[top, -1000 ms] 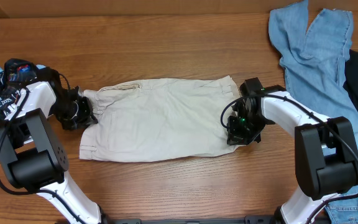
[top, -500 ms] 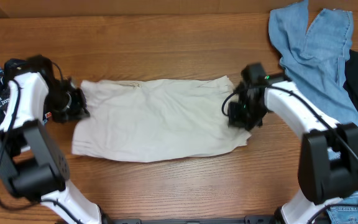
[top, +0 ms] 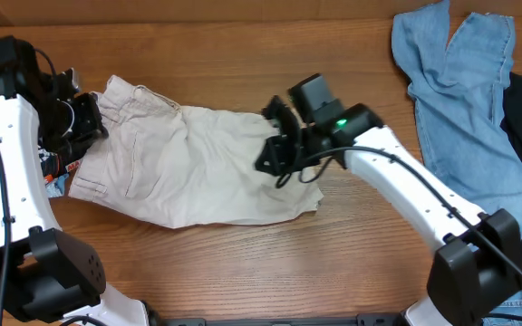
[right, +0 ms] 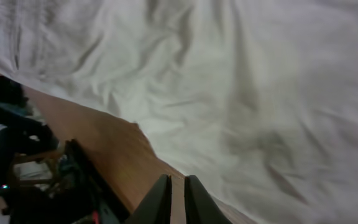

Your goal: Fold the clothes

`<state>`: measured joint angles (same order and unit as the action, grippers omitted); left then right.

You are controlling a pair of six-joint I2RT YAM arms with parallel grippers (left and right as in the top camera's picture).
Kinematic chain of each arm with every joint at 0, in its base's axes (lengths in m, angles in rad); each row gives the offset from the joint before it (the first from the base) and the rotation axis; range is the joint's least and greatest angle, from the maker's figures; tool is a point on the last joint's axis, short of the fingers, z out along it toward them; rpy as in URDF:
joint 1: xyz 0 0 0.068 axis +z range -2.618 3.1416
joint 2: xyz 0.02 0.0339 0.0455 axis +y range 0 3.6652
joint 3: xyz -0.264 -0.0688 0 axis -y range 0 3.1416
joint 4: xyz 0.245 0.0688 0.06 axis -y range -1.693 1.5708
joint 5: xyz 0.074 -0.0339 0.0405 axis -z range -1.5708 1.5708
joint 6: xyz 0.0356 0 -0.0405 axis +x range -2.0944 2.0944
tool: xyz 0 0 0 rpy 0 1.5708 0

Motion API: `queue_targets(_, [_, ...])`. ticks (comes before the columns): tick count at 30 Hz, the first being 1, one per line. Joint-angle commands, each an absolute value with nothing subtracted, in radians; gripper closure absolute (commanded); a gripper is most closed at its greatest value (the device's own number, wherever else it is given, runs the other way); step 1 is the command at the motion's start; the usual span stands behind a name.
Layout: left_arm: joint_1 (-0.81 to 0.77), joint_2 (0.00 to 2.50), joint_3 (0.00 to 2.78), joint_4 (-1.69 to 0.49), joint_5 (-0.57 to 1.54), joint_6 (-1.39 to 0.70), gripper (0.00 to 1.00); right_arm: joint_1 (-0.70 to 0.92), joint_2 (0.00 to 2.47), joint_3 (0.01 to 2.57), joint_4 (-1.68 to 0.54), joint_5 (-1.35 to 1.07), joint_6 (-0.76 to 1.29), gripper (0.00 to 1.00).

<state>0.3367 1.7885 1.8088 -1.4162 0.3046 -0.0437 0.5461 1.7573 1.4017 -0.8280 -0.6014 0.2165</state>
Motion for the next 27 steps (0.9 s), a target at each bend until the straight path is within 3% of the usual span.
queue_targets(1, [0.344, 1.759, 1.893, -1.422, 0.426, -0.024, 0.94, 0.576, 1.810, 1.412, -0.767, -0.730, 0.323, 0.88])
queue_targets(12, [0.258, 1.759, 1.900, -1.410, 0.549, -0.061, 0.94, 0.669, 1.959, 1.412, -0.513, -0.870, 0.554, 0.88])
queue_targets(27, [0.246, 1.759, 1.901, -1.385, 0.744, -0.136, 0.95, 0.691, 2.143, 1.412, -0.351, -0.915, 0.645, 0.87])
